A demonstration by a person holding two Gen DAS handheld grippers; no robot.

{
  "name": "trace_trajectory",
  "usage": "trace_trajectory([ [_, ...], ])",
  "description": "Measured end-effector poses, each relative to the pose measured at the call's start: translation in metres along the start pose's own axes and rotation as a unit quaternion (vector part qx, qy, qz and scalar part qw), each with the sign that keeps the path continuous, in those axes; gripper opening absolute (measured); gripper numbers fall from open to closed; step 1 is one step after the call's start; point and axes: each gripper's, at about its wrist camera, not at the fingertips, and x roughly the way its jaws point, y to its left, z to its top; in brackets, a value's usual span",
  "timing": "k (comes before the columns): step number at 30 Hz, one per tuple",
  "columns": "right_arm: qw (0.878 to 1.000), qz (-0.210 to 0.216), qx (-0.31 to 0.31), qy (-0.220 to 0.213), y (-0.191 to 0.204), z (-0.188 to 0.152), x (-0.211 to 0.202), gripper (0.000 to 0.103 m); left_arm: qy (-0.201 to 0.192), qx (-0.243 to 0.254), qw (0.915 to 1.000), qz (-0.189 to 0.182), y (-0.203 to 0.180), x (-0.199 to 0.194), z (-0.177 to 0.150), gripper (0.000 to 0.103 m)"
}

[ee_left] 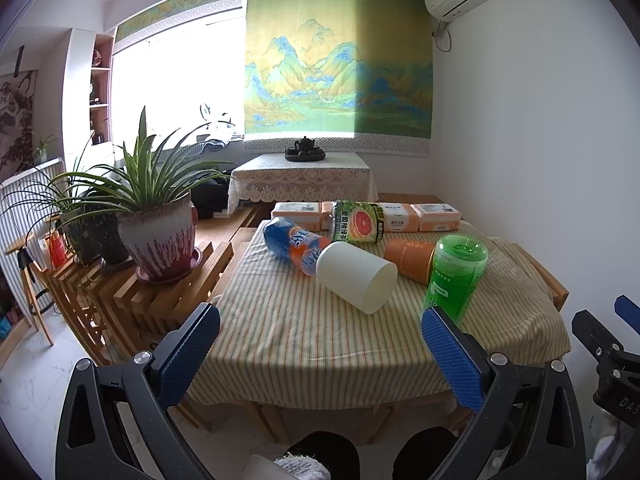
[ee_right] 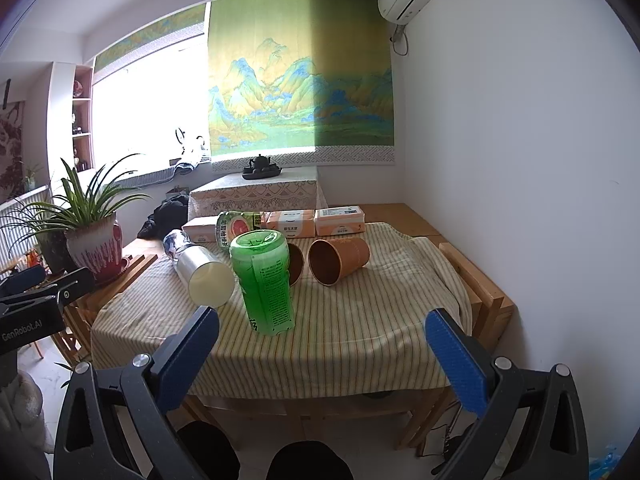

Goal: Flip cup upside down

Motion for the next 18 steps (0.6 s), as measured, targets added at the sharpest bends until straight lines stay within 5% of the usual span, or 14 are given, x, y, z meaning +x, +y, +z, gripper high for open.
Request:
trace_trajectory([
  [18, 1.000, -0.001, 0.002, 0.002, -0.0054, -0.0019, 0.0027, 0.102, -0.006, 0.009, 0.9999, -0.003, -0.0061, 0.0005, 0.0013, 0.102],
])
